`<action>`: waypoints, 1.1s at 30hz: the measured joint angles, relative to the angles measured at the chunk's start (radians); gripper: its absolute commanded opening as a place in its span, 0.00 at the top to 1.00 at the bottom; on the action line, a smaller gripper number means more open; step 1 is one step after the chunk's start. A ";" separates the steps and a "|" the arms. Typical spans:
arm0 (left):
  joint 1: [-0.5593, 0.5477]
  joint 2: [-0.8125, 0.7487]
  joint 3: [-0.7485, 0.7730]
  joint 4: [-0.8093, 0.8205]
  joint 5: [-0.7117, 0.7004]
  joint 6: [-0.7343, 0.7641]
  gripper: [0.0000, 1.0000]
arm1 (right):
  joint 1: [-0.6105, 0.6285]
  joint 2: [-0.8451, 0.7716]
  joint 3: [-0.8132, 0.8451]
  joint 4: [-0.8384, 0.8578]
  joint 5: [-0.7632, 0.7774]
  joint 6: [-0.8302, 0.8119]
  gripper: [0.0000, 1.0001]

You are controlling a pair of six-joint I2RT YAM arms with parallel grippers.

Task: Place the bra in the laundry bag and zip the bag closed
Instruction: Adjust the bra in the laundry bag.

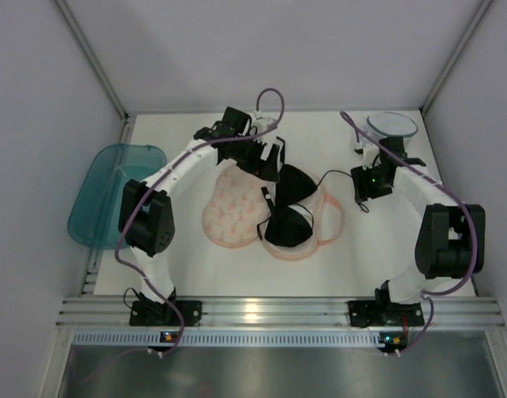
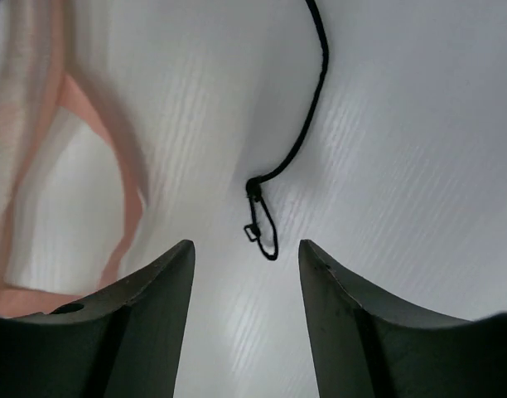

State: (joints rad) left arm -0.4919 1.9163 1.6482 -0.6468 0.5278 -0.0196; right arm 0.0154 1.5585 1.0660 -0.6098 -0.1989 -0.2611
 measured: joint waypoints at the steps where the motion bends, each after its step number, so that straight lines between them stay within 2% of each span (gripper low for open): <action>1: 0.008 -0.027 0.000 0.000 -0.005 -0.001 0.04 | 0.000 0.026 0.003 0.004 0.027 -0.010 0.47; 5: 0.042 -0.114 -0.006 0.004 -0.019 -0.018 0.02 | -0.002 0.117 0.022 0.012 0.093 -0.038 0.52; 13: 0.104 -0.214 -0.095 0.000 -0.098 -0.047 0.02 | -0.002 0.200 0.034 0.028 0.119 -0.077 0.65; 15: 0.137 -0.230 -0.105 0.000 -0.126 -0.055 0.02 | 0.002 0.200 0.034 0.026 0.112 -0.087 0.74; 19: 0.222 -0.286 -0.125 -0.004 -0.136 -0.058 0.02 | 0.015 0.200 0.046 -0.008 0.074 -0.117 1.00; 25: 0.297 -0.395 -0.174 -0.010 -0.113 -0.059 0.02 | 0.042 0.169 0.174 -0.169 0.001 -0.143 1.00; 30: 0.315 -0.468 -0.238 -0.018 -0.106 -0.060 0.02 | 0.063 0.051 0.359 -0.279 -0.103 -0.140 1.00; 33: 0.319 -0.488 -0.261 -0.021 -0.107 -0.060 0.02 | 0.126 -0.023 0.446 -0.305 -0.153 -0.134 1.00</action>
State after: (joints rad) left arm -0.1726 1.4284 1.3869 -0.6674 0.4210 -0.0792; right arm 0.1417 1.5352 1.5124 -0.9150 -0.3519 -0.3950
